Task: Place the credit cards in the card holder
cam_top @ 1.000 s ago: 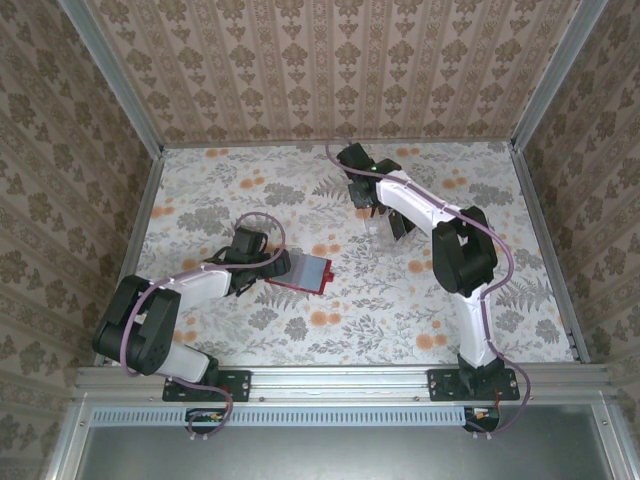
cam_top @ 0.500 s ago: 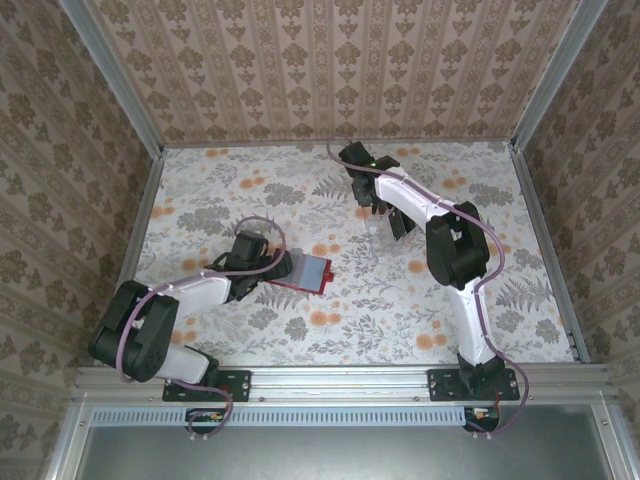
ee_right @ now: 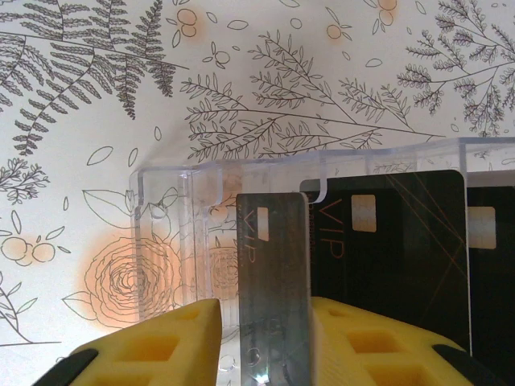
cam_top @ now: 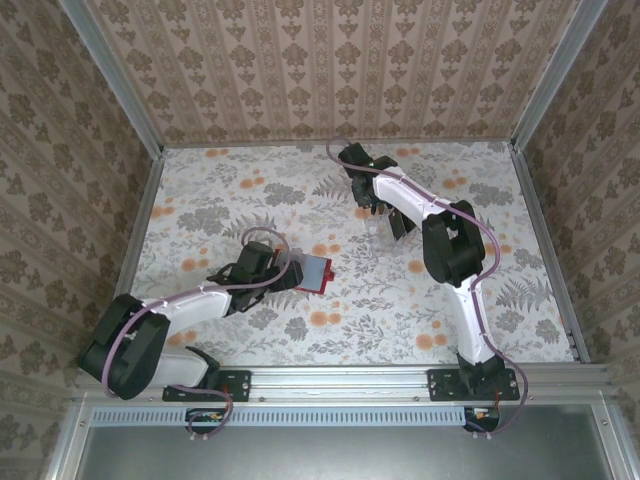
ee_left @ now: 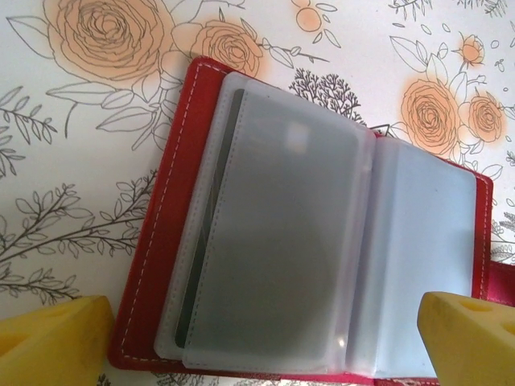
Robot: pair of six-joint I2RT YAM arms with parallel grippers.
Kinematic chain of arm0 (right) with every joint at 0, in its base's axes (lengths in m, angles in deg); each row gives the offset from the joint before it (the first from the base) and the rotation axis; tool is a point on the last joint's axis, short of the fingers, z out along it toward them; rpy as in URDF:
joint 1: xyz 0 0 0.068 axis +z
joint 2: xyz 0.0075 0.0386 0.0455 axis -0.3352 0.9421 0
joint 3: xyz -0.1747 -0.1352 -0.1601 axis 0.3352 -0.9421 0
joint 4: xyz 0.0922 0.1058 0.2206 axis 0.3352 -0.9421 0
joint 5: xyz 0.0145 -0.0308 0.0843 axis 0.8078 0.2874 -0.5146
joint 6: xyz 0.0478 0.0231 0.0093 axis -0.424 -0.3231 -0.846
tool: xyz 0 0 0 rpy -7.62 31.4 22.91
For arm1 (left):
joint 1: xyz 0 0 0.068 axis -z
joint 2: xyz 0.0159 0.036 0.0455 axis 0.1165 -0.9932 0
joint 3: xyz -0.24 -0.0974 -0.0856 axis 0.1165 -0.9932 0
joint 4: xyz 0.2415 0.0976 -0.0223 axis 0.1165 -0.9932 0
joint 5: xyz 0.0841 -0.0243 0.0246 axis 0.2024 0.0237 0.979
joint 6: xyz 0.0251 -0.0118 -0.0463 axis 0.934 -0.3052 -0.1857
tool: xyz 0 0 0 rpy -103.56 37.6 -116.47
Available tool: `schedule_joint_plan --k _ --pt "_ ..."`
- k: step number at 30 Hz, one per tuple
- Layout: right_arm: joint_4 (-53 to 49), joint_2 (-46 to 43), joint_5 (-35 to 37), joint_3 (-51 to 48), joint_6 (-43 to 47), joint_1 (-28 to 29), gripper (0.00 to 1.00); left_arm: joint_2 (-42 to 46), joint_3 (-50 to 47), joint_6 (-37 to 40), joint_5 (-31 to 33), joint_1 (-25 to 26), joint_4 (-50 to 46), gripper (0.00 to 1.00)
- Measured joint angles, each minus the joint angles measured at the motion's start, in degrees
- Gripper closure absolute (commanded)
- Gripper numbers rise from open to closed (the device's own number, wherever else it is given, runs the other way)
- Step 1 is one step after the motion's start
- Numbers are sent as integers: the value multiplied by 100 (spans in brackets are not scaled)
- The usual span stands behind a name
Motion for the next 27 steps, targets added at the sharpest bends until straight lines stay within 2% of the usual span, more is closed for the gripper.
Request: schedule_joint_plan --k 9,18,27 --pt "-13 0 -50 2 -2 -90 74 96 -4 -57 9 31 -170 1" --pt "-13 -2 -197 2 -22 -173 84 201 39 -28 118 31 -415 1" --pt "-9 -9 -450 2 -35 -236 88 280 136 46 157 24 -570 1"
